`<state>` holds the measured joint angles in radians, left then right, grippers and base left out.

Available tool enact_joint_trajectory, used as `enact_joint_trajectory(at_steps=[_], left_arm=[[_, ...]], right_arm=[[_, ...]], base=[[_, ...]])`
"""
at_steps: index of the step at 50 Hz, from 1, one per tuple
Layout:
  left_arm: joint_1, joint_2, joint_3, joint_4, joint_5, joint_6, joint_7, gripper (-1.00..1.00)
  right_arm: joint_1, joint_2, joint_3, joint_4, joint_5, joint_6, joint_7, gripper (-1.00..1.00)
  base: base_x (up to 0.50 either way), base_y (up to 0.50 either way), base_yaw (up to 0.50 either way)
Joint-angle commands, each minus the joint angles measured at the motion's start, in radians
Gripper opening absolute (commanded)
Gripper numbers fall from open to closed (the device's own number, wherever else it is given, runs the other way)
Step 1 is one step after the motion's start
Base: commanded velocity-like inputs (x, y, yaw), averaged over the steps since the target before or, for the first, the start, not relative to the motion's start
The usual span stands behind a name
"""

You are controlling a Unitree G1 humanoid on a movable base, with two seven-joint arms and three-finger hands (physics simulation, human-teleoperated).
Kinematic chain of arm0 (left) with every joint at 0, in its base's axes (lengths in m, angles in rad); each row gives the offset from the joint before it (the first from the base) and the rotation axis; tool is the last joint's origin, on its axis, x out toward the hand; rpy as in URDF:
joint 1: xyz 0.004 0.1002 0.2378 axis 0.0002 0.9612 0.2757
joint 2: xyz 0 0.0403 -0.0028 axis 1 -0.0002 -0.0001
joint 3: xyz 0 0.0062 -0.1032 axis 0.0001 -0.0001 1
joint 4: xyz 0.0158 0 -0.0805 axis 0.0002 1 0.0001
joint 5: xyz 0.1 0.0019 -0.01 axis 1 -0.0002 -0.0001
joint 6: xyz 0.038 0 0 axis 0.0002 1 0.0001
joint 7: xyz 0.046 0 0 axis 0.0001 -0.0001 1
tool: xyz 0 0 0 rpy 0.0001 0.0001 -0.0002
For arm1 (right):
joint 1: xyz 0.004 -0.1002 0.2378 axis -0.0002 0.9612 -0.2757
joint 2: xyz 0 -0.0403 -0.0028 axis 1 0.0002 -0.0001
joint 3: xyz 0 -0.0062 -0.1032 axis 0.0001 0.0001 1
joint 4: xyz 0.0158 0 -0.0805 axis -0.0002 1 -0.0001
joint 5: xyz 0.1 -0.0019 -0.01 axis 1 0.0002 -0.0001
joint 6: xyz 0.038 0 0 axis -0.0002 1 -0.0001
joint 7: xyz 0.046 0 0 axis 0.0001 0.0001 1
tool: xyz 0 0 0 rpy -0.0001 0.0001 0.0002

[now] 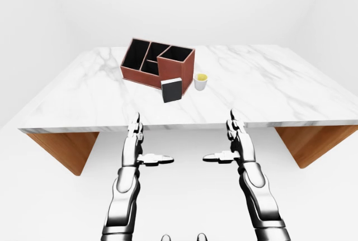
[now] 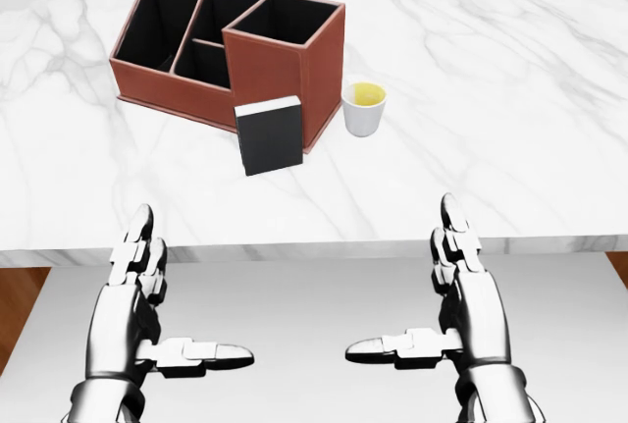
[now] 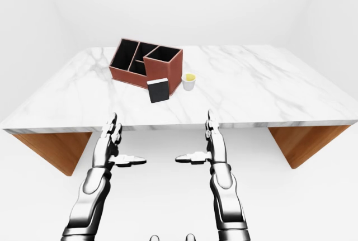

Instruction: Pick up the book and place it in the right compartment of the caddy.

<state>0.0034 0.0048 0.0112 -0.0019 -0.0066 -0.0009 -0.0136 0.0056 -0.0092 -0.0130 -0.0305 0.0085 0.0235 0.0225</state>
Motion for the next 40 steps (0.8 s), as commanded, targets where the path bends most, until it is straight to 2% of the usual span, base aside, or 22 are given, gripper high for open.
enact_joint_trajectory(at_steps=[1, 4, 8, 14, 22, 23, 24, 25, 28, 29, 30, 35, 40], left_arm=[[0.001, 0.008, 0.015, -0.005, -0.012, 0.008, -0.023, 1.0], [-0.007, 0.008, 0.016, 0.001, -0.015, 0.012, -0.023, 1.0], [-0.007, 0.009, 0.013, 0.007, -0.009, 0.005, -0.024, 1.0], [0.002, 0.011, 0.012, -0.037, -0.006, 0.028, -0.032, 1.0], [0.008, 0.011, 0.016, -0.062, -0.002, 0.033, -0.036, 1.0], [0.009, 0.011, 0.015, -0.064, 0.0, 0.032, -0.036, 1.0], [0.009, 0.011, 0.015, -0.064, 0.0, 0.032, -0.036, 1.0], [0.009, 0.011, 0.015, -0.065, 0.001, 0.033, -0.036, 1.0], [0.011, 0.011, 0.014, -0.067, 0.003, 0.031, -0.036, 1.0], [0.011, 0.011, 0.015, -0.068, 0.004, 0.031, -0.035, 1.0], [0.011, 0.011, 0.016, -0.069, 0.004, 0.032, -0.035, 1.0], [0.02, 0.011, 0.014, -0.086, 0.009, 0.033, -0.034, 1.0], [0.026, 0.01, 0.013, -0.092, 0.011, 0.031, -0.033, 1.0]], right_arm=[[0.009, -0.015, -0.021, -0.069, 0.007, 0.05, 0.043, 1.0], [0.004, -0.015, -0.023, -0.053, 0.0, 0.034, 0.044, 1.0], [0.003, -0.014, -0.021, -0.056, -0.006, 0.038, 0.045, 1.0], [0.005, -0.011, -0.015, -0.055, -0.013, 0.031, 0.048, 1.0], [-0.001, -0.011, -0.015, -0.055, -0.022, 0.025, 0.047, 1.0], [0.002, -0.015, -0.006, -0.049, -0.038, 0.006, 0.052, 1.0], [0.002, -0.015, -0.006, -0.048, -0.04, 0.005, 0.053, 1.0], [0.005, -0.016, -0.003, -0.048, -0.05, -0.013, 0.056, 1.0], [0.004, -0.011, -0.007, -0.054, -0.043, -0.008, 0.054, 1.0], [0.003, -0.013, -0.005, -0.053, -0.051, -0.015, 0.053, 1.0], [0.004, -0.015, -0.003, -0.046, -0.066, -0.039, 0.048, 1.0], [0.017, -0.011, 0.004, -0.076, -0.071, -0.023, 0.059, 1.0], [0.022, -0.011, 0.006, -0.083, -0.073, -0.021, 0.067, 1.0]], base=[[0.0, 0.0, 0.0], [0.0, 0.0, 0.0], [0.0, 0.0, 0.0], [0.0, 0.0, 0.0], [0.0, 0.0, 0.0], [0.0, 0.0, 0.0], [0.0, 0.0, 0.0], [0.0, 0.0, 0.0], [0.0, 0.21, 0.0], [0.0, 0.5, 0.0], [0.0, 0.5, 0.0], [0.0, 0.5, 0.0], [0.0, 0.5, 0.0]])
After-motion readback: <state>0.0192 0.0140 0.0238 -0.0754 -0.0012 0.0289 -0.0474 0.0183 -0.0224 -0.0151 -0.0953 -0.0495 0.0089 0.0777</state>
